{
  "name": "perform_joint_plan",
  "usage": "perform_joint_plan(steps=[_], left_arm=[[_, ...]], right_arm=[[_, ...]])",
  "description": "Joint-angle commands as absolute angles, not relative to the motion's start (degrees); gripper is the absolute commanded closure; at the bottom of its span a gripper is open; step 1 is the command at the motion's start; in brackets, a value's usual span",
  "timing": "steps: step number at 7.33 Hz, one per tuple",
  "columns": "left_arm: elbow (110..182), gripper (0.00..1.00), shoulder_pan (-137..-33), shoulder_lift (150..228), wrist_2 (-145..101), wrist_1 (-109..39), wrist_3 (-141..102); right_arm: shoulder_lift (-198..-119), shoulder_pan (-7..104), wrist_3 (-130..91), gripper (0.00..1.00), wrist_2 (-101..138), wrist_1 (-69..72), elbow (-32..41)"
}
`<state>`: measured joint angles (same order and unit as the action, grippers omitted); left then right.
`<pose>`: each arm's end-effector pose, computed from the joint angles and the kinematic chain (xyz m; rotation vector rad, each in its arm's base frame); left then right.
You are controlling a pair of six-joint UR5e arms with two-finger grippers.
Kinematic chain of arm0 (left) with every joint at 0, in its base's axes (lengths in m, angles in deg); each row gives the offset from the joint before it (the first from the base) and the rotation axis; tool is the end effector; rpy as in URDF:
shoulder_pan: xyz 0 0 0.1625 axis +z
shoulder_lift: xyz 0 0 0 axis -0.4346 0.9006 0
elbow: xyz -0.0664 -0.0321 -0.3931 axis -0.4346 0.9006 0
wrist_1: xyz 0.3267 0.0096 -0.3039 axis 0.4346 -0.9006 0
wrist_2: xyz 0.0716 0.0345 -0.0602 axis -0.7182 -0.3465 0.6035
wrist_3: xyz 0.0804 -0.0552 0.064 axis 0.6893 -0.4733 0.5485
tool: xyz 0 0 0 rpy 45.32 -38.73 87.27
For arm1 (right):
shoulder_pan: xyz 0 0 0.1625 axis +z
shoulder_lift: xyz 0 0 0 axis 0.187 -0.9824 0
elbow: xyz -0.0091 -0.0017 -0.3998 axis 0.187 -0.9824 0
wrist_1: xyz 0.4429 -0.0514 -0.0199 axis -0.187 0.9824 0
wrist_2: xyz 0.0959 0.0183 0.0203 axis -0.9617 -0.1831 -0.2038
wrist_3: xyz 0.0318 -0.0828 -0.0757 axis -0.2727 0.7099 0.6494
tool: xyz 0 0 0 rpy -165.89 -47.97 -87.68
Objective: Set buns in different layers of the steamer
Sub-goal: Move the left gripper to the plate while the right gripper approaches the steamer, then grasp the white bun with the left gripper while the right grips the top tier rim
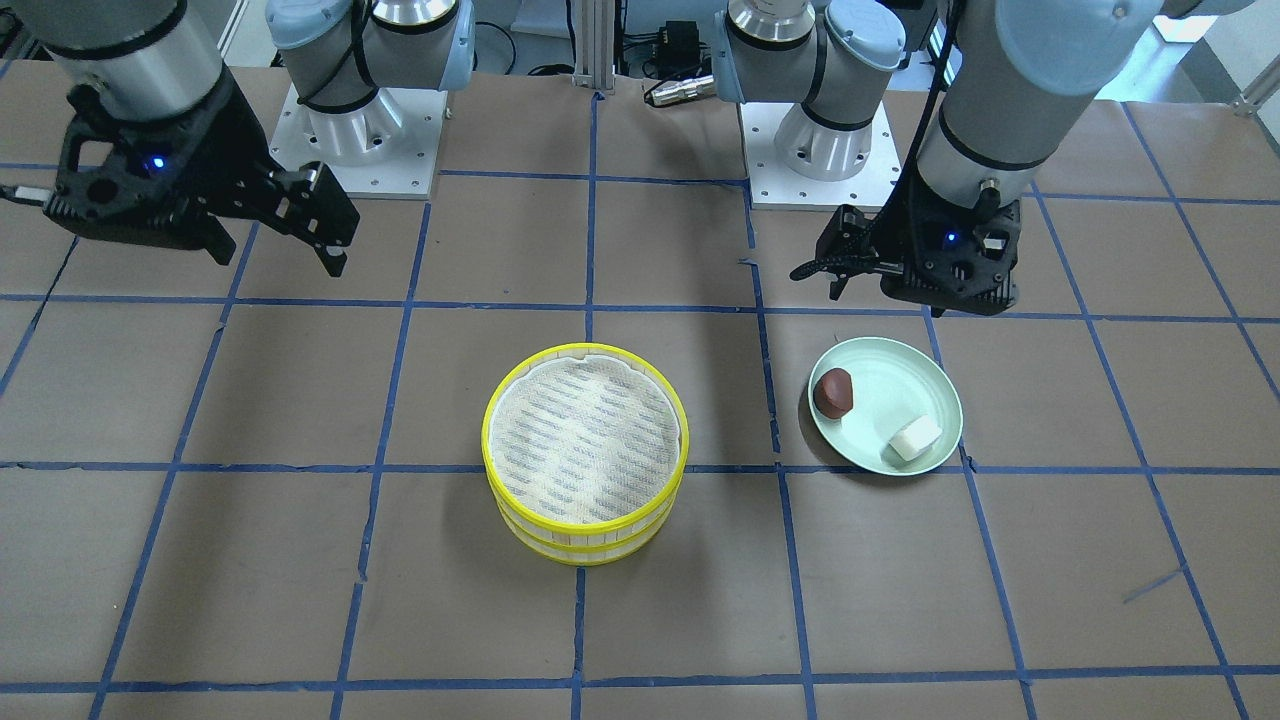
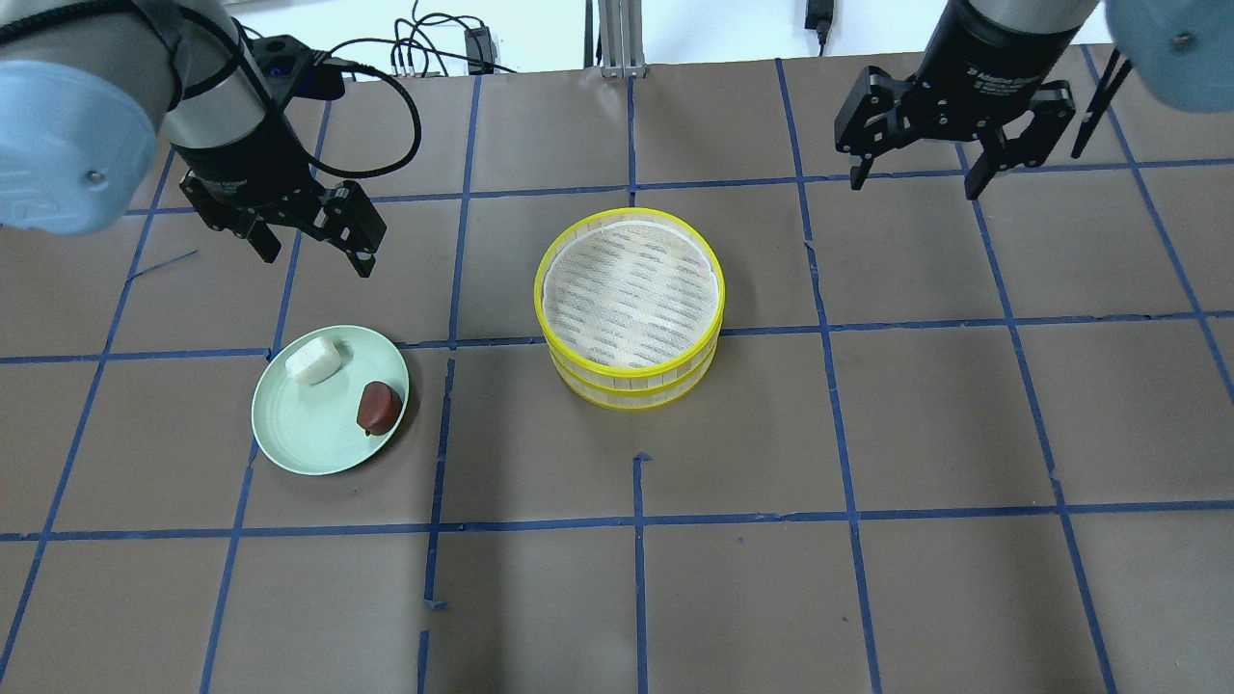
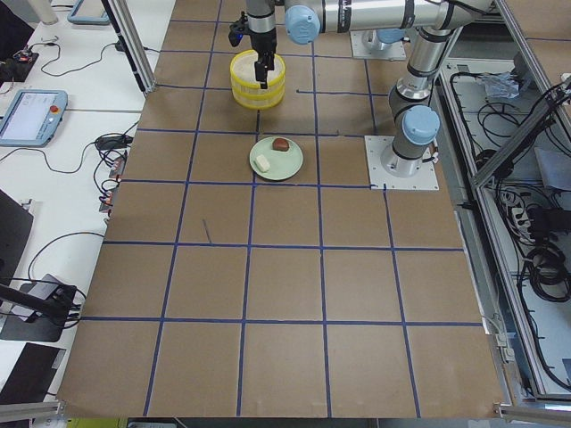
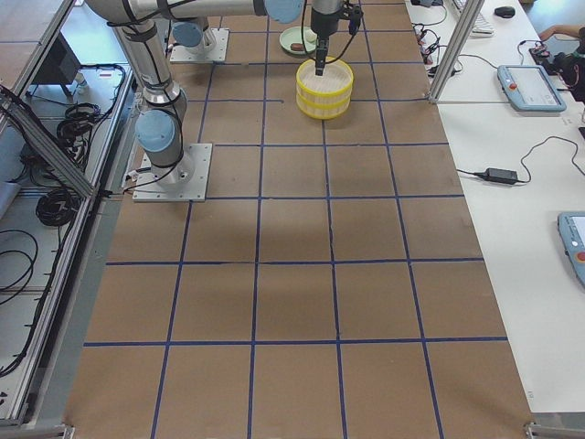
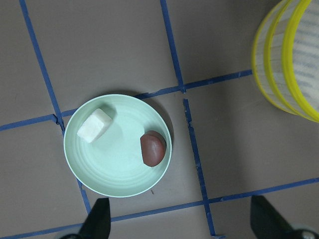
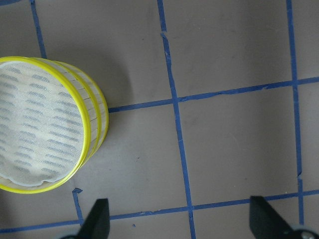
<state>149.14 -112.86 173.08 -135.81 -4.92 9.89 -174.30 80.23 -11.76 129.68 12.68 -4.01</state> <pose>-0.1013 -0.5445 0.3806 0.3175 3.0937 0.1239 0.1467 -0.5520 0.4507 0.2066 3.1033 0.0251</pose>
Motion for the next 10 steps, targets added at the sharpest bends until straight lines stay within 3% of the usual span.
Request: perform_joint_plan(steps=[1,4,7,8,9,10], left_arm=[[157.13,0.00,-109.45,176.38,-136.97,6.49,13.61],[158.74,0.00,-102.49,185.32,-137.16,12.77,20.68],[160.05,0.02,-102.49,191.77,-140.55,21.20,20.94],[161.19,0.02,-102.49,192.65,-140.93,23.40,20.94],[163.12,0.33,-102.40,192.75,-140.76,24.29,20.59],[164.44,0.86,-102.40,192.75,-140.67,26.04,20.41]], right_arm=[[-168.26,85.72,-15.18,0.00,130.58,18.00,-3.14],[-159.01,88.89,-20.02,0.02,130.94,35.28,3.42],[-158.29,91.96,-24.05,0.02,130.76,41.32,7.15],[-157.59,91.97,-24.15,0.08,130.76,42.46,7.33],[-156.19,91.97,-24.07,0.22,130.93,43.69,7.50],[-156.00,91.97,-23.37,0.53,131.37,44.22,7.42]])
